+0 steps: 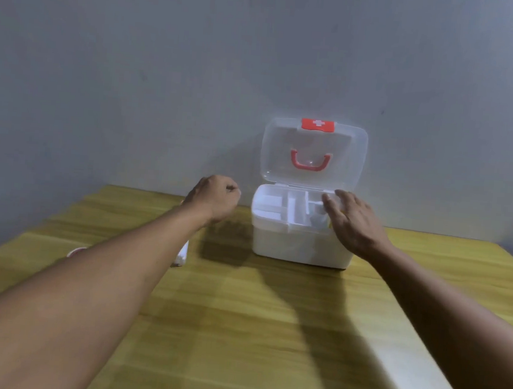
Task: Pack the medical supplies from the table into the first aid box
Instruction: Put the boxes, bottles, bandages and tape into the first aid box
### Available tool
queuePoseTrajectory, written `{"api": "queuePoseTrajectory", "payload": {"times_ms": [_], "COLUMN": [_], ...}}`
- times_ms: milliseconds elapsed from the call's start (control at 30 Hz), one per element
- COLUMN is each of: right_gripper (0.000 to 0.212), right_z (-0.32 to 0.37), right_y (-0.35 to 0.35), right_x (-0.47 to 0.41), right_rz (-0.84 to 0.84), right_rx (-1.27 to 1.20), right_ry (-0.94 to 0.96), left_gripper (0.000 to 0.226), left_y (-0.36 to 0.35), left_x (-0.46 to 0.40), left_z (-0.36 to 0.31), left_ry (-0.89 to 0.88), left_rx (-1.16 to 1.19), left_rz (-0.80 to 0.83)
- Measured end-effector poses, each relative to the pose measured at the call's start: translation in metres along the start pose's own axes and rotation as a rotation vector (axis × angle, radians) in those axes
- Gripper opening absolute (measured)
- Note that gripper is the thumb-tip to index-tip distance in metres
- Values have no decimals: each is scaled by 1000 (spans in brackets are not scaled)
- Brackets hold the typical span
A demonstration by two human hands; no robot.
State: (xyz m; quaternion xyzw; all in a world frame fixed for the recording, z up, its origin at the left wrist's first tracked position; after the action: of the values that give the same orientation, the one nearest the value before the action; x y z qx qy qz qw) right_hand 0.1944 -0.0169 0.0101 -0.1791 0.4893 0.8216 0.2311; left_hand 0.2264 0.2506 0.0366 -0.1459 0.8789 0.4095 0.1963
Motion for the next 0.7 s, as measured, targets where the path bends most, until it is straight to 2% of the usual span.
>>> {"api": "queuePoseTrajectory", "payload": {"times_ms": [300, 400, 500, 600, 700], "right_gripper": [79, 83, 78, 92, 100], "right_z": [-3, -2, -1, -2, -5], "right_y": [2, 3, 3, 2, 0], "right_x": [-2, -2, -1, -4, -6], "right_rz": [3, -4, -13, -26, -27], "right_rx": [3, 3, 16, 22, 34], "right_ry": [27, 20, 26, 23, 23], "left_gripper": [15, 23, 33, 42, 46], "left_y": [59, 77, 95, 107, 111], "left_x": [24, 34, 44, 58, 65], "left_z": [85, 106, 129, 143, 145], "left_ry": [192, 226, 303, 425, 414], "left_rx": [-158, -213, -286, -334, -434], "left_rz": [16, 10, 110, 268, 337]}}
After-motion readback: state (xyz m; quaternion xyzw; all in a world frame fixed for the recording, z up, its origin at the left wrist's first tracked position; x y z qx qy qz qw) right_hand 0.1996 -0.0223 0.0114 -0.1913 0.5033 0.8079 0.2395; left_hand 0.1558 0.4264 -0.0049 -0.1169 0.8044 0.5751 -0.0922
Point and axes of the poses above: each hand's wrist, its own x-axis away from the middle knuckle, its own y-axis out of the back of the hand, z = x × y, the point moved 4 cm from there along -x, towards the middle knuckle, and after that the axes turned 14 degrees about -z, right-handed, at the moved point
